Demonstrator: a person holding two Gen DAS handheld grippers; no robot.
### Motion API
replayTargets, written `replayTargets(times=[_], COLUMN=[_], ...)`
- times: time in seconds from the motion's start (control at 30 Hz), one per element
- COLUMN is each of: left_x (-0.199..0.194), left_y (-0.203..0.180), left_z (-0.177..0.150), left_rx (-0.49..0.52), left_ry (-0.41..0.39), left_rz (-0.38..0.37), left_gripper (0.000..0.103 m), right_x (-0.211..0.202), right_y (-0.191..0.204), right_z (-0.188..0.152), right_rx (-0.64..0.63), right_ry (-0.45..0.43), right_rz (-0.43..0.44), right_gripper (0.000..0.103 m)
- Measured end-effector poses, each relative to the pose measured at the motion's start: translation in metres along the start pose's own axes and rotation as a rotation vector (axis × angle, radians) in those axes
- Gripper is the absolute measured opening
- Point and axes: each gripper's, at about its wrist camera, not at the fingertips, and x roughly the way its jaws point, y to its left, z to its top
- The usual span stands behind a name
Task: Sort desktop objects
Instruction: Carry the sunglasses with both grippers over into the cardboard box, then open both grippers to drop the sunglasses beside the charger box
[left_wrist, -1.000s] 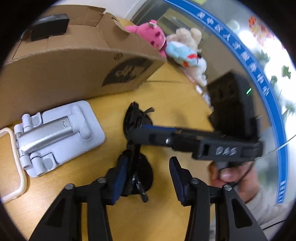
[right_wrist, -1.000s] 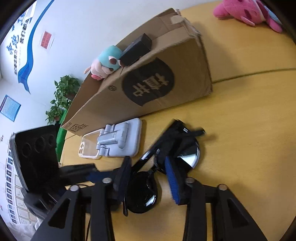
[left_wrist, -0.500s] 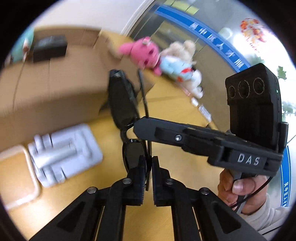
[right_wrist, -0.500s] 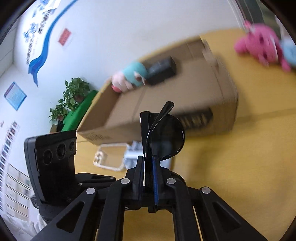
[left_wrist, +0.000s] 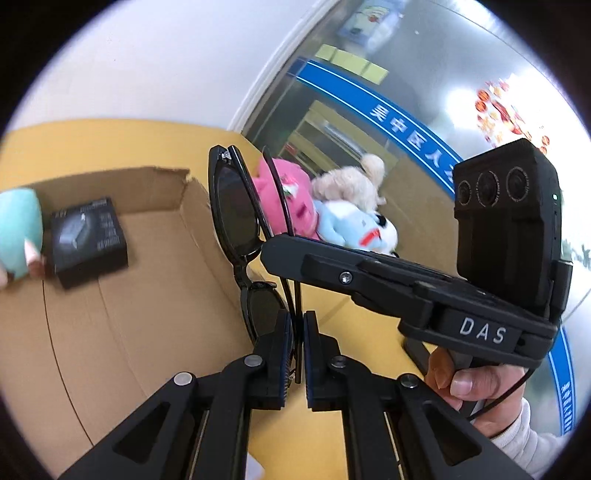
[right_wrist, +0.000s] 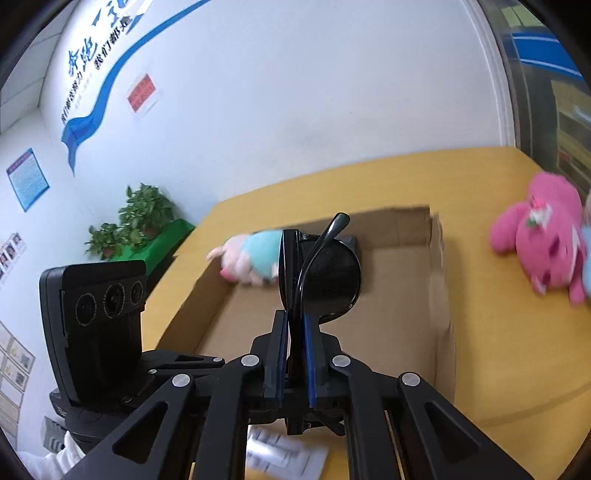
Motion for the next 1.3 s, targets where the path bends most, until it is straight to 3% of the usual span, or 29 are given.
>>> replayTargets(times=[0.27,0.37,0.53,0.73,0.93,1.0,1.07,1.1,1.17,1.2,1.27,1.3], left_x=[0.064,0.099,0.136,0.148,0.108,0.081,0.044,0.021,-0.024,-0.041,-0.07,-0.085], left_y=[0.086,0.122,0.16,0.168,0.141,0.126,0.102,0.087,0.056,0.045,0.018,0.011], left_z=[0.062,0.07,0.068,0.057,0.056,0.054,0.048,0.042,0.026,0.018,0.001,-0.01], left_rx=[-0.173,-0.248,-0.358,-0.425,-0.345,-0.305,-0.235,-0.189,-0.1,-0.07,-0.015,-0.001], left_ry=[0.078,0.138,0.214,0.263,0.206,0.143,0.056,0.001,-0.115,-0.164,-0.264,-0.293], left_rz=[-0.025,-0.01,0.015,0.051,0.182,0.245,0.321,0.369,0.482,0.533,0.634,0.68], left_gripper=[0.005,0.005,0.005,0.006,0.024,0.028,0.038,0.041,0.063,0.068,0.079,0.079], right_x=[0.101,0.144,0.202,0.228,0.212,0.193,0.162,0.146,0.1,0.088,0.045,0.023], right_y=[-0.053,-0.081,-0.116,-0.133,-0.129,-0.118,-0.099,-0.089,-0.059,-0.05,-0.018,0.0], right_z=[0.07,0.08,0.067,0.049,0.046,0.048,0.049,0.05,0.041,0.042,0.024,0.011], right_rx=[0.042,0.083,0.14,0.174,0.195,0.171,0.11,0.084,0.024,0.007,-0.054,-0.092], right_ry=[0.139,0.217,0.319,0.365,0.317,0.282,0.23,0.204,0.122,0.094,0.01,-0.039], right_rz=[-0.091,-0.124,-0.175,-0.196,-0.171,-0.165,-0.19,-0.202,-0.213,-0.211,-0.197,-0.198], right_gripper=[0.007,0.007,0.007,0.007,0.013,0.024,0.054,0.061,0.076,0.081,0.1,0.103])
